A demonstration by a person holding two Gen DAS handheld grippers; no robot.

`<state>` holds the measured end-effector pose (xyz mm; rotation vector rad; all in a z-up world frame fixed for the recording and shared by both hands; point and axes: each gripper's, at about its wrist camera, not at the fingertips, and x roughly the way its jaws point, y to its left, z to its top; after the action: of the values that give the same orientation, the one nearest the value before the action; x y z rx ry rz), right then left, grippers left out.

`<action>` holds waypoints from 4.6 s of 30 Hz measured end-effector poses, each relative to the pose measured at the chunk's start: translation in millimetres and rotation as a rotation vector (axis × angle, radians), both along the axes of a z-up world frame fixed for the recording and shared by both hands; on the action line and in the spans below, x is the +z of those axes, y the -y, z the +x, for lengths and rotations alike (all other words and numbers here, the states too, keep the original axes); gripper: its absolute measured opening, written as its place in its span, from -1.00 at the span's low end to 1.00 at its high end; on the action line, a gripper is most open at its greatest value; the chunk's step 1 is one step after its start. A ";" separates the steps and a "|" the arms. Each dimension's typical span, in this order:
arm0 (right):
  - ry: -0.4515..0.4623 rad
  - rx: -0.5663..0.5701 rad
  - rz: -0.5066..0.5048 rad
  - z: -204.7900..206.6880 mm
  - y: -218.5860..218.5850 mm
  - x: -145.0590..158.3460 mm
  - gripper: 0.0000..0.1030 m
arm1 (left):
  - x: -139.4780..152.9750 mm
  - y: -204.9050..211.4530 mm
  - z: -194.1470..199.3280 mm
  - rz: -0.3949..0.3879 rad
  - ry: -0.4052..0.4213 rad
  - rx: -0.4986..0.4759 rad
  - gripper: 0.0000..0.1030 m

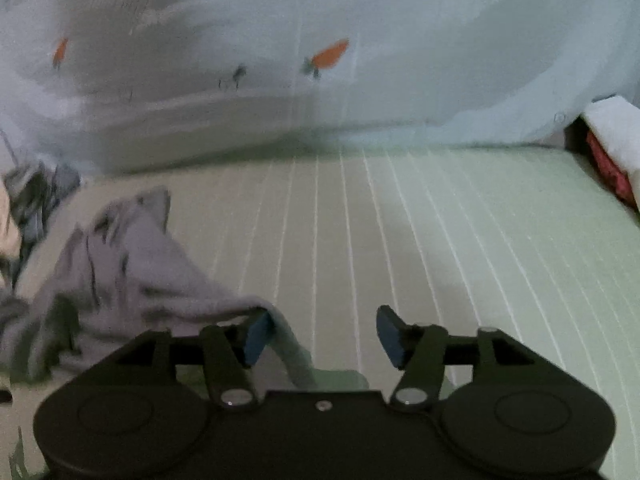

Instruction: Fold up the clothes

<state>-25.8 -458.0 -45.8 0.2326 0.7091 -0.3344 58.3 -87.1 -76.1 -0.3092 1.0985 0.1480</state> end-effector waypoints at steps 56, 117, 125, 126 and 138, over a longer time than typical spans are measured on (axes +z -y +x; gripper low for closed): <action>0.073 -0.115 -0.129 65.4 25.5 17.4 -0.92 | -41.2 18.0 65.7 0.109 -0.082 -0.098 0.74; 0.096 -0.636 -0.174 -0.1 221.6 43.0 -0.98 | 97.9 36.5 179.4 0.044 0.449 -0.165 -0.77; -0.039 -0.708 -0.081 -11.6 226.9 -1.3 -0.63 | 55.4 27.2 151.6 0.041 0.307 -0.150 0.27; -0.066 -0.707 -0.071 -16.4 223.1 -9.6 -0.43 | 49.3 24.5 146.9 0.044 0.287 -0.145 0.27; -0.148 -0.676 0.082 -19.7 191.5 -54.7 0.26 | -5.5 3.5 125.4 0.117 0.136 -0.096 0.33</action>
<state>-45.5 -649.6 -100.6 0.5309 0.7771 -0.9752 183.7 -90.6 -81.6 -0.1587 0.9633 0.1040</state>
